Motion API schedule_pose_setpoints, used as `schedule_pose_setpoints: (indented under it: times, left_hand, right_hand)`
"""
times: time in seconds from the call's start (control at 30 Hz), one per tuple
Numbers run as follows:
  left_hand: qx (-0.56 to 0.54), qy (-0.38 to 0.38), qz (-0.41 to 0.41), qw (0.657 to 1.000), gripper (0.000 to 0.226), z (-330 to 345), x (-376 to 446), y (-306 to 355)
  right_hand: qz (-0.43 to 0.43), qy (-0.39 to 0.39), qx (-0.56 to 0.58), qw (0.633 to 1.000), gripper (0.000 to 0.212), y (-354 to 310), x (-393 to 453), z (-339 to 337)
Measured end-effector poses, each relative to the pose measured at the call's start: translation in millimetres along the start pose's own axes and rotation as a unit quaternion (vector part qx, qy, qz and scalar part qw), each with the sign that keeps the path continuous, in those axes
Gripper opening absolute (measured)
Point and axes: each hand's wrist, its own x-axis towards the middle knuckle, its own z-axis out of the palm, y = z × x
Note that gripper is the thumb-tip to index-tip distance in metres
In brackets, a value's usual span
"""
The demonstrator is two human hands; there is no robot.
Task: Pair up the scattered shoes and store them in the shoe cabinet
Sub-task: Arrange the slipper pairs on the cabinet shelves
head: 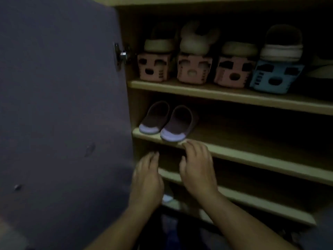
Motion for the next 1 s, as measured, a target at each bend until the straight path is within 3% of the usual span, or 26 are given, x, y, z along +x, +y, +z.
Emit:
schedule_pose_setpoints:
  times: [0.03,0.1,0.2,0.3,0.4,0.5,0.57,0.63,0.73,0.87,1.0]
  left_hand:
    - [-0.026,-0.049,-0.035,0.998,0.058,7.5,-41.4,0.4]
    - [-0.014,-0.191,-0.097,0.977,0.052,29.1,-139.2,-1.0]
    - [0.042,-0.320,-0.120,0.939,0.044,55.2,-268.3,-7.0]
    - [0.070,-0.460,-0.152,0.872,0.033,55.5,-359.6,-1.8]
    - [0.088,-0.476,-0.094,0.870,0.013,54.4,-400.3,-0.5]
    - [0.100,-0.505,-0.130,0.847,0.032,58.2,-385.8,-7.1]
    - [0.082,-0.488,-0.188,0.848,0.040,72.5,-358.7,-16.8]
    - [0.048,-0.471,-0.218,0.853,0.053,84.3,-329.1,-25.0]
    - [0.067,-0.505,-0.143,0.849,0.078,118.9,-290.6,-36.1]
    - [0.092,-0.556,-0.066,0.824,0.068,172.1,-261.9,-40.4]
    - [0.088,-0.528,-0.175,0.826,0.076,199.9,-246.2,-52.0]
  right_hand:
    - [0.029,-0.035,-0.009,0.999,0.042,4.9,-32.6,-2.4]
    - [0.109,-0.194,-0.042,0.974,0.040,14.0,-118.4,-7.8]
    - [0.244,-0.406,-0.083,0.877,0.046,28.8,-245.7,-23.2]
    - [0.360,-0.472,-0.022,0.805,0.049,46.4,-358.8,-43.4]
    - [0.370,-0.538,-0.052,0.756,0.020,51.1,-430.7,-59.8]
    - [0.365,-0.505,-0.062,0.780,0.036,51.1,-444.4,-51.5]
    - [0.373,-0.505,-0.037,0.777,0.038,50.5,-423.2,-32.6]
    - [0.375,-0.549,-0.003,0.747,0.040,50.4,-396.6,-15.8]
    - [0.356,-0.597,0.003,0.719,0.053,64.4,-374.0,28.3]
    - [0.320,-0.654,-0.032,0.684,0.061,82.6,-365.9,72.9]
    - [0.404,-0.585,0.017,0.703,0.059,91.4,-368.4,92.5]
